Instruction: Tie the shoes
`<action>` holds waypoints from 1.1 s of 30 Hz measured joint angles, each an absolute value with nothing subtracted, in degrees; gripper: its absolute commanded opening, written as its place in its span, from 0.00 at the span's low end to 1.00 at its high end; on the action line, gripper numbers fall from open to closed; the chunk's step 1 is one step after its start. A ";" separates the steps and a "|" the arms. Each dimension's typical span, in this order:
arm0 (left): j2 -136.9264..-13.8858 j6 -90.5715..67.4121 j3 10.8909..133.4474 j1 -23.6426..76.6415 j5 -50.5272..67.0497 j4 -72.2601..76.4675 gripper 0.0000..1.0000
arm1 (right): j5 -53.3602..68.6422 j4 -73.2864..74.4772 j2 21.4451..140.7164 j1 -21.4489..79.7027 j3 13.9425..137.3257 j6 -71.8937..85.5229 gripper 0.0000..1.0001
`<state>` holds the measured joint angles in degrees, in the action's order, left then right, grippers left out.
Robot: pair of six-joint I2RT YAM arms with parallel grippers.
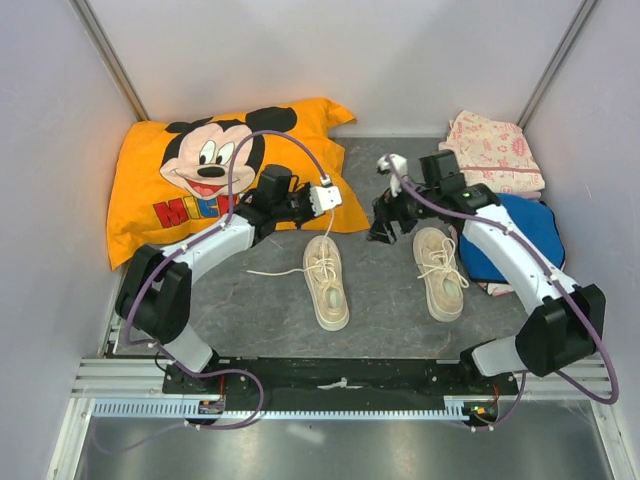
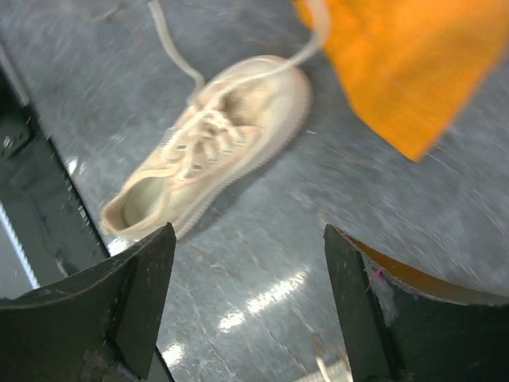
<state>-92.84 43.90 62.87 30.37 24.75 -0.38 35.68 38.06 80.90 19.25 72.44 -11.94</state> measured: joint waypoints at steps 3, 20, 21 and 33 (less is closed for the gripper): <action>-92.86 41.76 62.87 27.99 25.96 -2.72 0.02 | 34.41 37.76 82.39 26.83 72.95 -15.46 0.66; -101.97 20.56 70.19 23.22 34.98 -19.62 0.01 | 11.49 17.06 104.57 57.84 77.45 -35.42 0.48; -102.69 19.84 70.83 22.72 35.18 -20.27 0.02 | 10.07 15.51 105.65 58.50 77.45 -36.38 0.48; -104.75 17.61 71.66 21.50 37.19 -23.88 0.02 | 5.93 11.81 113.54 60.12 77.84 -42.39 0.49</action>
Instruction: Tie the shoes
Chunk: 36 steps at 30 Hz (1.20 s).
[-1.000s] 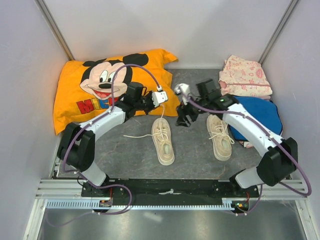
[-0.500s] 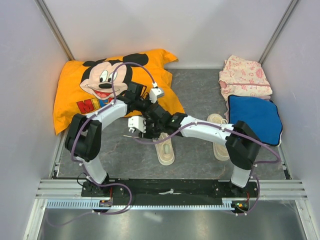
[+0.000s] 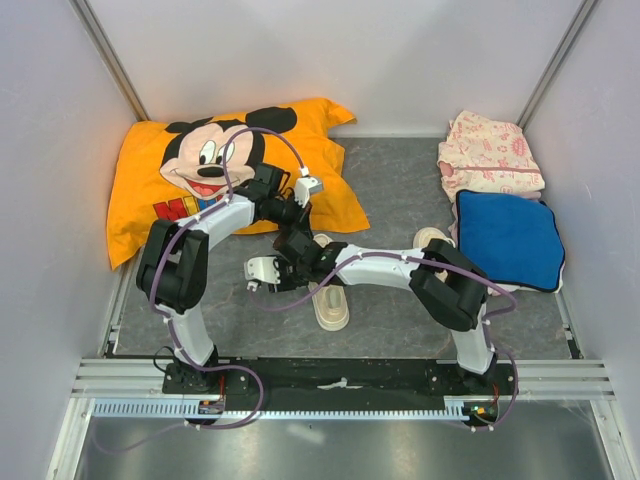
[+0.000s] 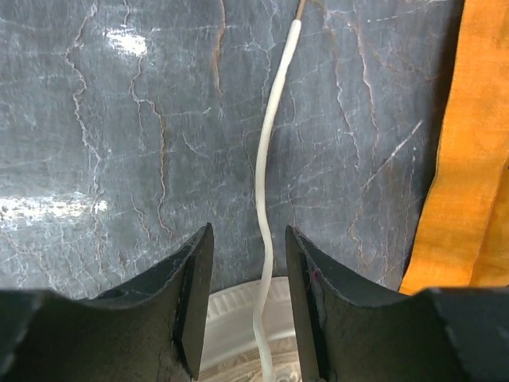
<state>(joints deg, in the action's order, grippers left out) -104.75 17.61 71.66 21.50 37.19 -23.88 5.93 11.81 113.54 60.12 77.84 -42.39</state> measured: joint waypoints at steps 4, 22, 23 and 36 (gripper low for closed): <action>-105.91 17.34 71.85 21.50 37.85 -23.97 0.02 | 5.93 11.64 114.76 60.12 78.08 -43.88 0.49; -106.26 15.77 72.29 20.34 39.11 -23.40 0.02 | 5.13 11.53 121.97 58.96 84.23 -47.64 0.00; -106.26 15.66 72.29 20.23 39.13 -23.31 0.02 | 5.39 12.03 122.06 58.78 84.25 -47.62 0.00; -105.27 13.91 70.28 19.62 39.09 -22.11 0.01 | 12.51 19.18 116.92 57.01 82.56 -45.06 0.00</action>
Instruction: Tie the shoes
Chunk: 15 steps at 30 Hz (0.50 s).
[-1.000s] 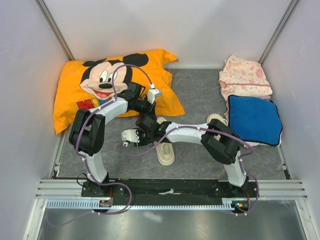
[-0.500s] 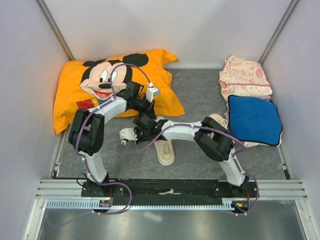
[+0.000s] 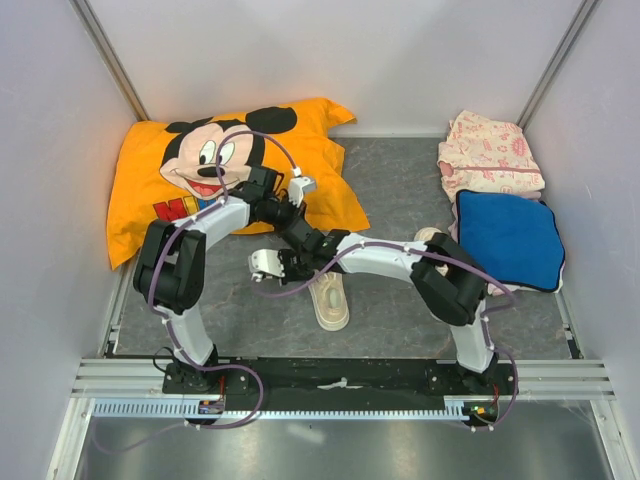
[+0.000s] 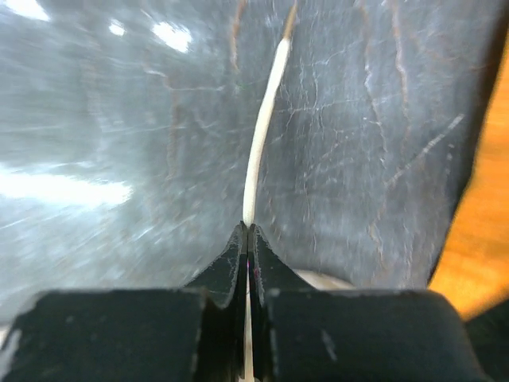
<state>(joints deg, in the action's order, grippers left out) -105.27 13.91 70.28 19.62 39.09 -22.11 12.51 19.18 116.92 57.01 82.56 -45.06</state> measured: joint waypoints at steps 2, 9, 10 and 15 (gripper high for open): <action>-103.96 13.54 69.14 19.62 39.09 -22.44 0.02 | 13.96 20.45 114.17 56.99 81.97 -43.83 0.00; -95.20 13.52 64.03 19.62 38.13 -24.80 0.02 | 18.26 23.49 101.41 56.99 78.19 -39.70 0.00; -93.49 13.56 62.74 19.55 37.69 -25.30 0.02 | 18.70 24.05 99.88 56.99 77.60 -39.07 0.00; -85.76 14.33 55.77 18.33 34.72 -28.67 0.02 | 22.52 26.20 93.30 56.99 74.59 -34.68 0.00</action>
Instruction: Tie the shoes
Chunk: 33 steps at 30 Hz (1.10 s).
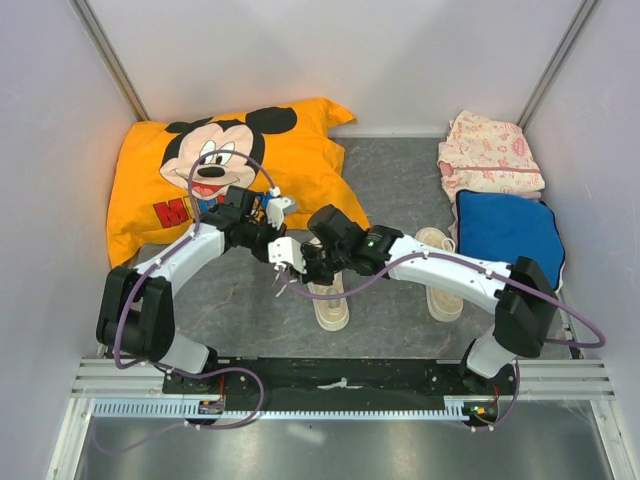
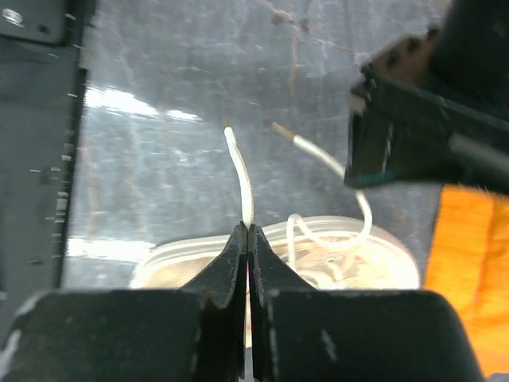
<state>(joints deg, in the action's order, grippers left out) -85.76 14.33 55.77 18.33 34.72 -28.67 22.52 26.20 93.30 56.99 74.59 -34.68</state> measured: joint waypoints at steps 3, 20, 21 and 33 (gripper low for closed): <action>-84.25 14.72 52.88 16.71 32.67 -29.87 0.02 | 24.58 26.98 91.48 56.99 73.71 -32.08 0.00; -83.07 18.15 49.76 11.75 28.14 -31.38 0.01 | 31.51 34.06 84.14 52.12 66.04 -24.08 0.00; -83.07 18.52 49.65 11.75 28.12 -31.31 0.02 | 31.35 34.72 83.22 51.35 65.73 -24.16 0.00; -67.81 21.98 44.38 10.55 31.20 -31.00 0.60 | 31.53 35.81 85.93 48.73 64.95 -19.25 0.00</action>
<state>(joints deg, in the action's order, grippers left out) -67.81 21.98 44.38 10.55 31.20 -31.00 31.53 35.81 85.93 48.73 64.95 -19.25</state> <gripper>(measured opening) 0.492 0.007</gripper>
